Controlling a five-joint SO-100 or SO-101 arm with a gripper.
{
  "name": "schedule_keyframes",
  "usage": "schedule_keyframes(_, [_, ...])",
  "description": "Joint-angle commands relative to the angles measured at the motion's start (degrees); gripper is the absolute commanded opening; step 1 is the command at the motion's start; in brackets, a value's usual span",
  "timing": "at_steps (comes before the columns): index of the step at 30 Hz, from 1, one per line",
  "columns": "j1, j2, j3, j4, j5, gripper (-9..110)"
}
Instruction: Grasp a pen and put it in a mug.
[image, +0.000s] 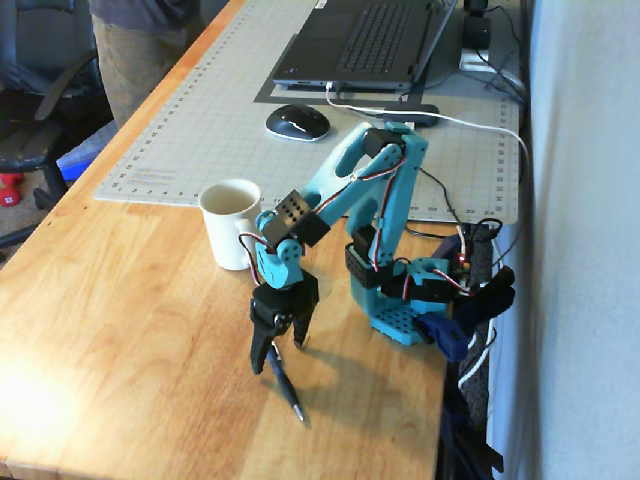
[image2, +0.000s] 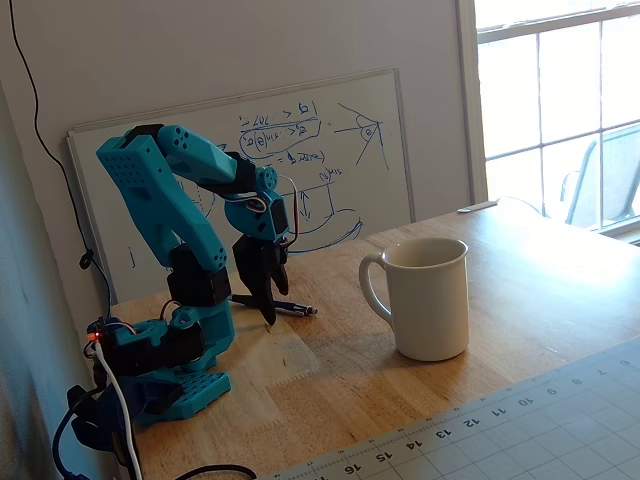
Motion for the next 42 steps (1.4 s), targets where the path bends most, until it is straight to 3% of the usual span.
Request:
schedule_keyframes(1, [-0.62,-0.26,-1.05,-1.14,-0.7,23])
schedule_keyframes(14, [-0.62,-0.18,-1.05,-1.23,-0.79,0])
schedule_keyframes(24, [0.26,4.66,-1.49,-1.14,-0.53,1])
schedule_keyframes(35, [2.55,31.11,-1.05,-0.53,-1.14,0])
schedule_keyframes(38, [5.36,40.87,-1.05,-0.62,-7.38,0])
schedule_keyframes(42, [8.96,52.91,-0.35,-0.35,-24.61,1])
